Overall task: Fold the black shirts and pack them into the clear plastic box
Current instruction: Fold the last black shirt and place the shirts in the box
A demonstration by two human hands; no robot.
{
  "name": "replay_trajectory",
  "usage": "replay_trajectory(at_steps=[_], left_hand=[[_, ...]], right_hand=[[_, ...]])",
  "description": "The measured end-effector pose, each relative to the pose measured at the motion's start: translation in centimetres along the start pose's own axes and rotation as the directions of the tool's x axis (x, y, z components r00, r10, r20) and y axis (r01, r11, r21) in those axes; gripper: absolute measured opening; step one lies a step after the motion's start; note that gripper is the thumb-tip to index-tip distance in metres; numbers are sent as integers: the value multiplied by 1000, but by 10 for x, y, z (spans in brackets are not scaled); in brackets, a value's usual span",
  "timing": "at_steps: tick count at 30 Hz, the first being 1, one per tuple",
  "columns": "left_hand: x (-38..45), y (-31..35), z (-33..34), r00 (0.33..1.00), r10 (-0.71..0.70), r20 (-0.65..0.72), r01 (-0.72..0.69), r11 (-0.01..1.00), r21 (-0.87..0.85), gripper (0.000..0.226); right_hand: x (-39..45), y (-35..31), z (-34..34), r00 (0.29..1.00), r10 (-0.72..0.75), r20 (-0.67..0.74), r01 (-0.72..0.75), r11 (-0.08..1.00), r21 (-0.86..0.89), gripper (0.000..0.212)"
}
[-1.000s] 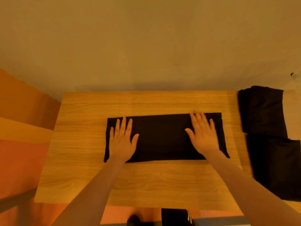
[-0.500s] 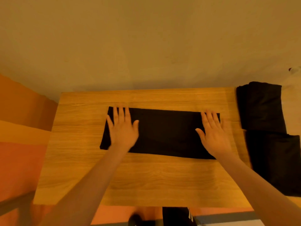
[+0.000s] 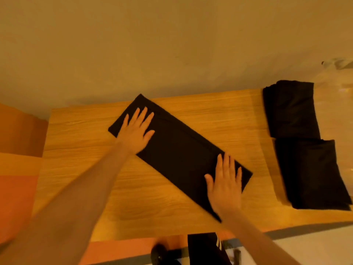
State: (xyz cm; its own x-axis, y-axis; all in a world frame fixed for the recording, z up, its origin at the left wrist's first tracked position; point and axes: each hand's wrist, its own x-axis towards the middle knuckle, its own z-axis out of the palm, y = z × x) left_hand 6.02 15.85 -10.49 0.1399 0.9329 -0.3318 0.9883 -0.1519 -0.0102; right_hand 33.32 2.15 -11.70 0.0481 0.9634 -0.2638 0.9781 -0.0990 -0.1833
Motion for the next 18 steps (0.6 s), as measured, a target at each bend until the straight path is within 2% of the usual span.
replay_trajectory(at_steps=[1,3,6,8,10,12,13,16,18], left_hand=[[8,-9,-7,999,46,17,-47,997,61,59],[13,-11,-21,999,28,-37,-24,994,108,59],[-13,29,-27,968,-168,-185,154,984,-86,60],[-47,71,-11,954,-266,-139,235,950,-206,64],[-77,98,13,955,-293,-39,279,937,-211,69],[-87,99,30,963,-268,-5,264,952,-154,71],[-84,92,33,972,-235,-22,230,964,-133,70],[-65,71,31,998,-35,-53,33,998,-45,67],[-52,59,23,994,109,-4,-108,993,45,66]], right_hand=[[-14,-7,4,1000,14,-8,-14,1000,17,71],[-29,-14,3,1000,-10,-9,11,997,72,73],[-3,-8,-12,982,-178,-57,183,978,99,68],[23,4,-17,947,-313,-72,314,949,-3,63],[41,19,-15,899,-437,33,438,896,-70,60],[43,31,-10,872,-482,88,489,865,-110,60],[38,34,-7,881,-466,78,472,873,-119,60],[3,17,8,945,-328,-9,326,942,-81,61],[-28,-7,21,969,-246,-21,246,969,-2,62]])
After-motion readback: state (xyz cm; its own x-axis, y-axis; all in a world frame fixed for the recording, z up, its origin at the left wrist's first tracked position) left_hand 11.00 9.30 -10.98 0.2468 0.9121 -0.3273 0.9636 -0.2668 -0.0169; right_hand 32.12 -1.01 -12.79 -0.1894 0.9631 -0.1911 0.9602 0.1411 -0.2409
